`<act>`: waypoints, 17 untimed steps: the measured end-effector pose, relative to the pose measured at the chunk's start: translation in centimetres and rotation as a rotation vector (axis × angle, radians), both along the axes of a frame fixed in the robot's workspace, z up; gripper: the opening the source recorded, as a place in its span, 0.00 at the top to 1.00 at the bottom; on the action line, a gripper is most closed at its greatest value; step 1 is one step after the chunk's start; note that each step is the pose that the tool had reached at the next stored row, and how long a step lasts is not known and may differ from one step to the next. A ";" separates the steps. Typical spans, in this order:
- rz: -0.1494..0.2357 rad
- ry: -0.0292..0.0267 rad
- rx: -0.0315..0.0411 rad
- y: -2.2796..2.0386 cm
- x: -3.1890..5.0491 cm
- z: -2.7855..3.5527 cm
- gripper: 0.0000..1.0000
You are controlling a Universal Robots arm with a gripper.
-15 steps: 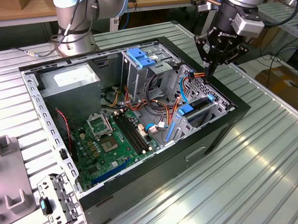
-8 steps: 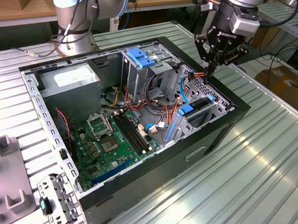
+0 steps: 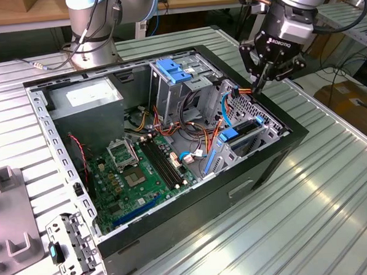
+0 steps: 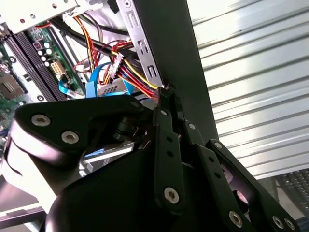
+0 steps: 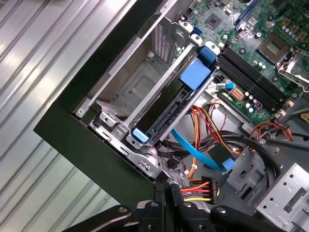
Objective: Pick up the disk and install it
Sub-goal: 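Insert the first disk wire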
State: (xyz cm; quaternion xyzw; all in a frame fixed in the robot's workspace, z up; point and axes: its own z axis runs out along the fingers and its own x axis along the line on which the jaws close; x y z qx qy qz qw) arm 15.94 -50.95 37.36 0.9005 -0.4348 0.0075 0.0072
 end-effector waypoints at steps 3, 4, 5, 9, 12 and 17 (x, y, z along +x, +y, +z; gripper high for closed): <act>-0.039 0.0000 0.0000 0.00 0.00 0.00 0.84; -0.050 0.0000 0.0000 0.00 0.00 0.00 0.84; -0.060 0.0000 -0.0001 0.00 0.00 0.00 0.84; -0.072 0.0000 -0.0001 0.00 -0.33 0.00 0.84; -0.105 0.0000 -0.0001 0.00 -0.43 0.00 0.84; -0.177 0.0000 -0.0001 0.00 -0.43 0.00 0.84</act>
